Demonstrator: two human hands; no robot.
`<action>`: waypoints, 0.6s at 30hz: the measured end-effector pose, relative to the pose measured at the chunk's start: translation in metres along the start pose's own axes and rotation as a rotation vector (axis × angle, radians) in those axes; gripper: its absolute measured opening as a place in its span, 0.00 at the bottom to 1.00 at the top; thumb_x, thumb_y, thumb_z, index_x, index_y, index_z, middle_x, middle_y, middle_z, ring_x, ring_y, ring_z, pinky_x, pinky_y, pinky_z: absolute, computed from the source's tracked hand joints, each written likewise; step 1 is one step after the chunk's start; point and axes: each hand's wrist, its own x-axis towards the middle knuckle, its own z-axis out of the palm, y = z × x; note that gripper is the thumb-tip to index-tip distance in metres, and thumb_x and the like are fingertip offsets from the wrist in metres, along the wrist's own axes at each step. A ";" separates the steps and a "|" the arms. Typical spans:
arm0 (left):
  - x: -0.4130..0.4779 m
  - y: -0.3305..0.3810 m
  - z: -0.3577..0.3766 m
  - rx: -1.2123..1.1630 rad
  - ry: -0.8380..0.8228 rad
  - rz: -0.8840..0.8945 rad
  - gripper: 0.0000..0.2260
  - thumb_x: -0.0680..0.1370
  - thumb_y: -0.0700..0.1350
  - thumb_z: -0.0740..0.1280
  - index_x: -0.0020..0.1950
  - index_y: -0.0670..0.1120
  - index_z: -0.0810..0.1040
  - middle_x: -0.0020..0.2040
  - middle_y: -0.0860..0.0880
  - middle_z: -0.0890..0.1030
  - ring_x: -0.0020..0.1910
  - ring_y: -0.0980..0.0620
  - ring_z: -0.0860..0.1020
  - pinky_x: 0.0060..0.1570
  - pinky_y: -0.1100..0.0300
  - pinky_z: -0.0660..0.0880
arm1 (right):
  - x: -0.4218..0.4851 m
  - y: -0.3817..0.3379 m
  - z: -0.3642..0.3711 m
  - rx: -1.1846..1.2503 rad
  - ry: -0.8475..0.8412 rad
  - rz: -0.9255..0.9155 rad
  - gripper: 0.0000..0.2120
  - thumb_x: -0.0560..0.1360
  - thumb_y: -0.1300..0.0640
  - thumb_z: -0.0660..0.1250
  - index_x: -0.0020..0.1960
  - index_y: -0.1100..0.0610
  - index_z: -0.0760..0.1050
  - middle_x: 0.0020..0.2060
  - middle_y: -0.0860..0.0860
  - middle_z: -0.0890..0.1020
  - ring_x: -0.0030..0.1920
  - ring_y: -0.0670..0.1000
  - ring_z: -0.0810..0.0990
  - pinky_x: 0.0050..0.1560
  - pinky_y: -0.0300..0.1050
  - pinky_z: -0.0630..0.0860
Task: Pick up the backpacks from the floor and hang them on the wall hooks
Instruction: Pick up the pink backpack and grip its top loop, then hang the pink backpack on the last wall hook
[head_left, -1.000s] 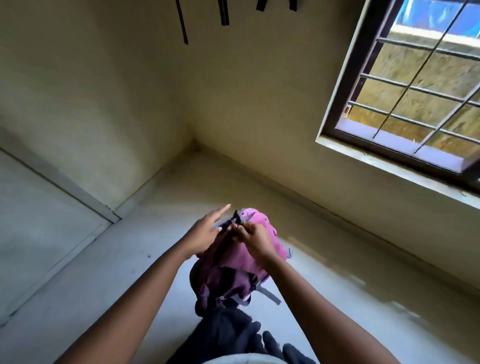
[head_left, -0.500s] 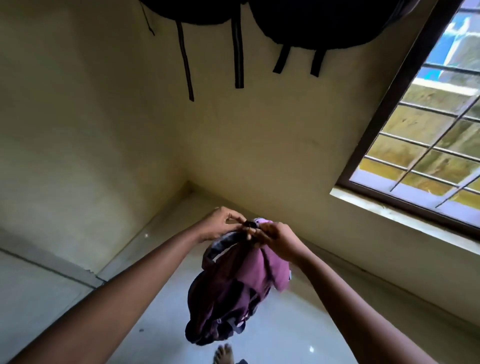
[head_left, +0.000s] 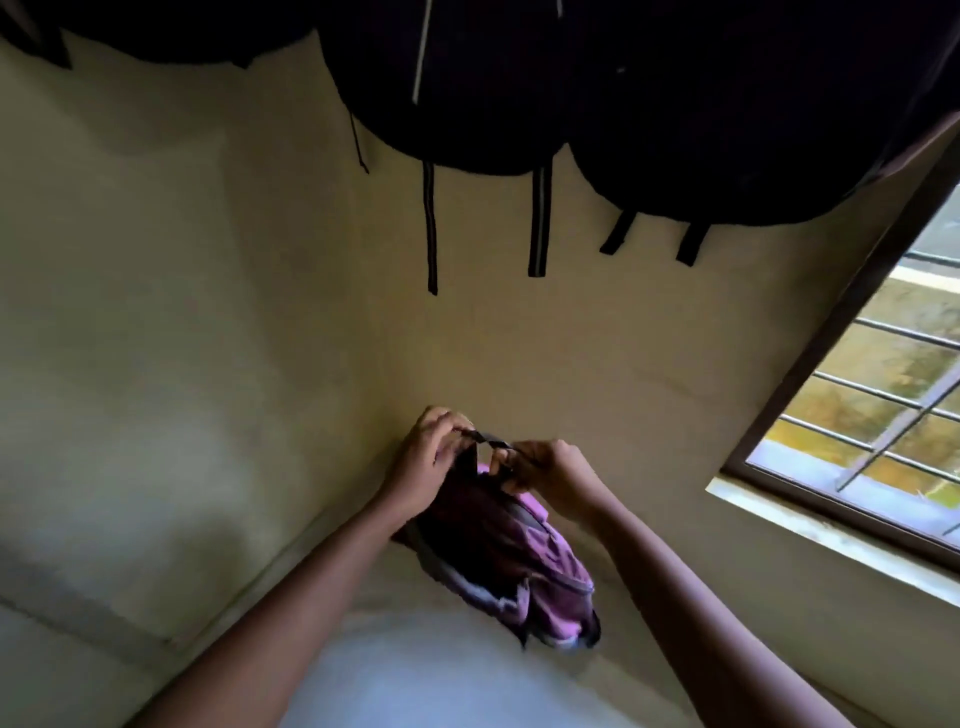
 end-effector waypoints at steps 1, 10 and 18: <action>0.004 0.002 0.002 -0.016 0.035 -0.034 0.08 0.77 0.40 0.62 0.52 0.37 0.77 0.50 0.41 0.80 0.49 0.47 0.79 0.45 0.70 0.68 | 0.004 -0.008 -0.004 0.006 0.011 -0.016 0.13 0.77 0.54 0.63 0.39 0.57 0.81 0.16 0.37 0.74 0.21 0.29 0.73 0.28 0.22 0.66; 0.076 0.068 -0.034 -0.137 0.350 0.167 0.18 0.76 0.58 0.58 0.52 0.47 0.78 0.43 0.51 0.83 0.42 0.57 0.80 0.40 0.61 0.74 | 0.030 -0.087 -0.066 -0.028 0.362 -0.224 0.06 0.72 0.52 0.70 0.43 0.52 0.84 0.29 0.47 0.82 0.29 0.34 0.78 0.38 0.31 0.75; 0.175 0.164 -0.103 -0.206 0.484 0.363 0.07 0.78 0.46 0.62 0.50 0.46 0.78 0.38 0.61 0.77 0.37 0.68 0.76 0.36 0.77 0.70 | 0.057 -0.185 -0.137 0.340 0.704 -0.466 0.07 0.70 0.57 0.74 0.35 0.47 0.80 0.26 0.45 0.83 0.29 0.40 0.80 0.38 0.36 0.80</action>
